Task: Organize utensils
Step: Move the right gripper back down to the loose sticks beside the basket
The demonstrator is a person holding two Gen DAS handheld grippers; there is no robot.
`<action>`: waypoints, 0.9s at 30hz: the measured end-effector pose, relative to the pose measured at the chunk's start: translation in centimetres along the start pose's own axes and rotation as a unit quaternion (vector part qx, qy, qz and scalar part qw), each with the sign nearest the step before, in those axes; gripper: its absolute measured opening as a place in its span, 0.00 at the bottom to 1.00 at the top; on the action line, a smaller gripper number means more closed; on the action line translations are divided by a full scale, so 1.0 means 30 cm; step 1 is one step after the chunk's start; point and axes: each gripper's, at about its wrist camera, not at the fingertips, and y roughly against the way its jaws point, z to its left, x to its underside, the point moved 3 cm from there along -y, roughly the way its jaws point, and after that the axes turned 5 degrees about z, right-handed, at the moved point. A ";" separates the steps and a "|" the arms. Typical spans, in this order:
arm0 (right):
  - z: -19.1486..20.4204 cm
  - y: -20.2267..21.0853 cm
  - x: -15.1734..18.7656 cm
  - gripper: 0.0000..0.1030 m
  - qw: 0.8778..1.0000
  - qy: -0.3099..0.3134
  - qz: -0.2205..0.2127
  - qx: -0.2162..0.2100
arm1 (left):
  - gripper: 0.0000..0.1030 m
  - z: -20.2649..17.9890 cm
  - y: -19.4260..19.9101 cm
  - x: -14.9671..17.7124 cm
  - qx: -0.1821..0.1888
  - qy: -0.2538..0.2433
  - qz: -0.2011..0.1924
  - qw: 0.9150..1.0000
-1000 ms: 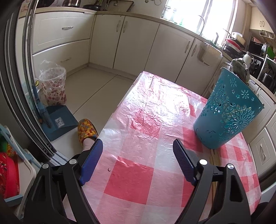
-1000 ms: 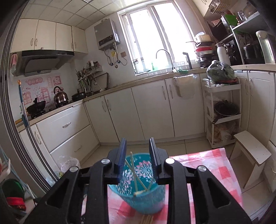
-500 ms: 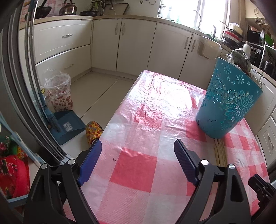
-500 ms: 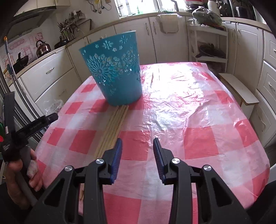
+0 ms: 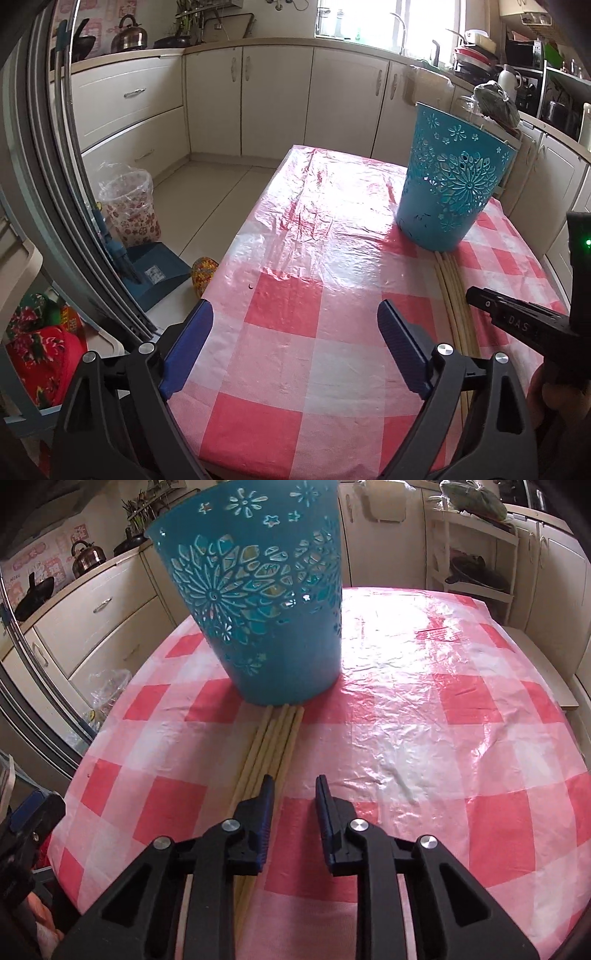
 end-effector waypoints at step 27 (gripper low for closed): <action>-0.031 0.038 -0.032 0.06 0.995 0.053 0.059 -0.052 | 0.84 -0.293 -0.166 -0.055 0.035 -0.071 0.086 0.993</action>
